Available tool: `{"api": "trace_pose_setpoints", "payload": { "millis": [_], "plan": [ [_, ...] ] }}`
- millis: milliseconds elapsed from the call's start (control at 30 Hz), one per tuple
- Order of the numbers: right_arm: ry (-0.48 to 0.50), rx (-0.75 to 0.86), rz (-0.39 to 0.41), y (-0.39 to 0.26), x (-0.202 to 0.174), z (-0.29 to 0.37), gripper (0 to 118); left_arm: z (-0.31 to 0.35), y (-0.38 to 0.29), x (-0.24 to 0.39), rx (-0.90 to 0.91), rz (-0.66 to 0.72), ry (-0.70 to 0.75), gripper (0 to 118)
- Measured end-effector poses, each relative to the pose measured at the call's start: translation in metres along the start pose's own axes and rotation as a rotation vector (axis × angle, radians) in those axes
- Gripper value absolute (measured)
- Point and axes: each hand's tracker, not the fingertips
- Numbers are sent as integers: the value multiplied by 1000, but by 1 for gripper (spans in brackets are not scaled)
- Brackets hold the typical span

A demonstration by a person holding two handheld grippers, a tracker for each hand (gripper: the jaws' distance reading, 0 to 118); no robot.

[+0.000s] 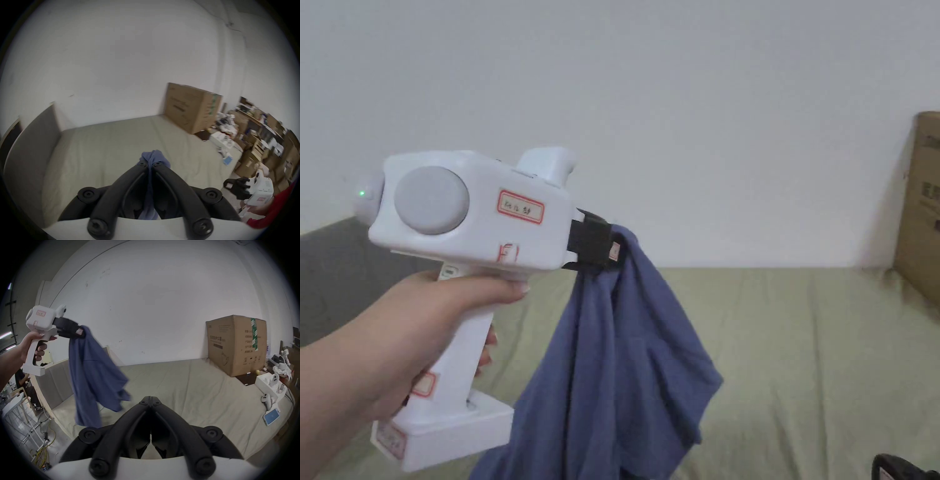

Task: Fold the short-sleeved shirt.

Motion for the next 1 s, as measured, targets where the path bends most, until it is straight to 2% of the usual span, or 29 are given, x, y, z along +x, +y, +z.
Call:
{"api": "trace_pose_setpoints", "payload": {
  "millis": [133, 200, 333, 433, 467, 533, 567, 600, 767, 900, 933, 967, 1000],
  "plan": [
    [-73, 32, 1, 3, 26, 16, 0, -72, -12, 49, -58, -79, -35, 0],
    [-112, 27, -7, 2, 42, 21, 0, -119, -44, 62, -171, -81, -57, 0],
    [-187, -27, -30, -15, 70, 20, 0, -211, -139, 57, -467, 64, -74, 0],
    [-210, -89, -59, -31, 84, 13, 0, -251, -207, 42, -581, 187, -23, 5],
    [-210, -106, -64, -36, 87, 11, 0, -258, -224, 34, -581, 244, -4, 16],
    [-208, -141, -71, -46, 91, 4, 0, -265, -256, 18, -624, 326, 17, 85],
    [-205, -154, -71, -49, 91, 2, 0, -265, -264, 13, -646, 345, 35, 107],
    [-203, -167, -70, -52, 91, -1, 0, -260, -269, 6, -637, 347, 64, 116],
    [-193, -182, -76, -54, 85, -6, 0, -212, -237, -8, -484, 365, 63, 115],
    [-173, -137, -87, -44, 75, -4, 0, -129, -201, 7, -206, 336, 112, 114],
    [-171, -115, -83, -42, 72, -2, 0, -104, -200, 12, -127, 334, 133, 110],
    [-173, -84, -78, -40, 69, 0, 0, -80, -202, 19, -13, 324, 155, 99],
    [-180, -44, -74, -39, 66, 3, 0, -55, -206, 26, 115, 310, 192, 73]
  ]
}}
